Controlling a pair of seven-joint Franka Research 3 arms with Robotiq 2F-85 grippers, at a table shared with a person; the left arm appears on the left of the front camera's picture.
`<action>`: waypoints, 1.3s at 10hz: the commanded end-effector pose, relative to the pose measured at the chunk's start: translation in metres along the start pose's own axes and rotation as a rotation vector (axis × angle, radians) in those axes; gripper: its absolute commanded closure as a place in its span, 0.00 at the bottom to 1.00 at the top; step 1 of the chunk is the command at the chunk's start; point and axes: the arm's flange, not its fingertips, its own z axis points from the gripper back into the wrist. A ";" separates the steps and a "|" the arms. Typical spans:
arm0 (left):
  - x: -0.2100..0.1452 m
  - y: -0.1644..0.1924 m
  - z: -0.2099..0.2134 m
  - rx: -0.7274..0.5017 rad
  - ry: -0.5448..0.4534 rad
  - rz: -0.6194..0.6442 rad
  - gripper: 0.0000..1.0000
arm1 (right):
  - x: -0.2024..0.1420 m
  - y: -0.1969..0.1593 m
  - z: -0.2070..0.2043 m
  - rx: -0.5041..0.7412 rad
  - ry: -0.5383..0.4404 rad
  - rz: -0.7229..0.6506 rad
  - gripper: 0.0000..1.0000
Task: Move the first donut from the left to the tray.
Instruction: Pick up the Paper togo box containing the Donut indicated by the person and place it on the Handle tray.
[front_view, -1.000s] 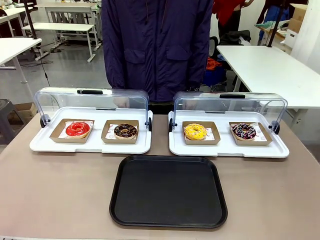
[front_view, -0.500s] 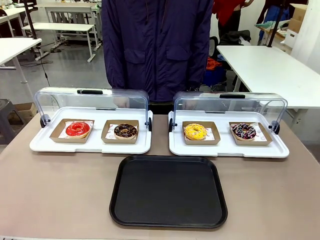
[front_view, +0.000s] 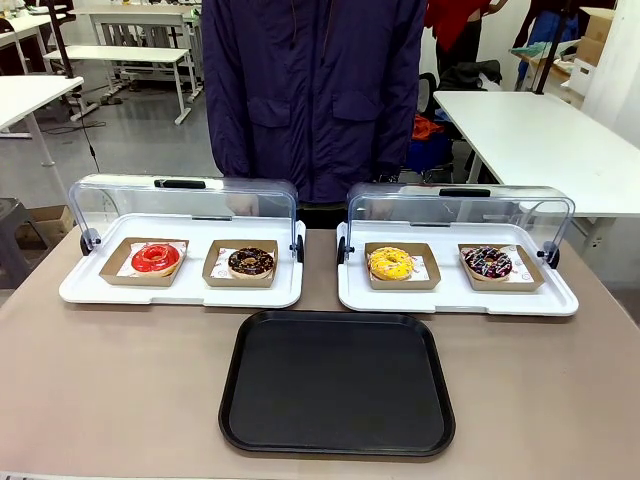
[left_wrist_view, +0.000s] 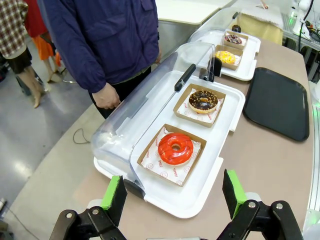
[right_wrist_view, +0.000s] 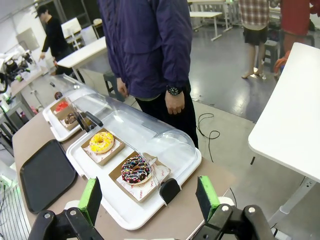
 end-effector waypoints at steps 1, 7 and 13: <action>0.000 0.000 0.000 -0.001 -0.002 -0.001 0.00 | 0.002 0.001 0.000 0.000 -0.002 0.004 0.00; 0.000 0.000 0.000 -0.001 -0.002 -0.001 0.00 | 0.002 0.001 0.000 0.000 -0.002 0.004 0.00; 0.000 0.000 0.000 -0.001 -0.002 -0.001 0.00 | 0.002 0.001 0.000 0.000 -0.002 0.004 0.00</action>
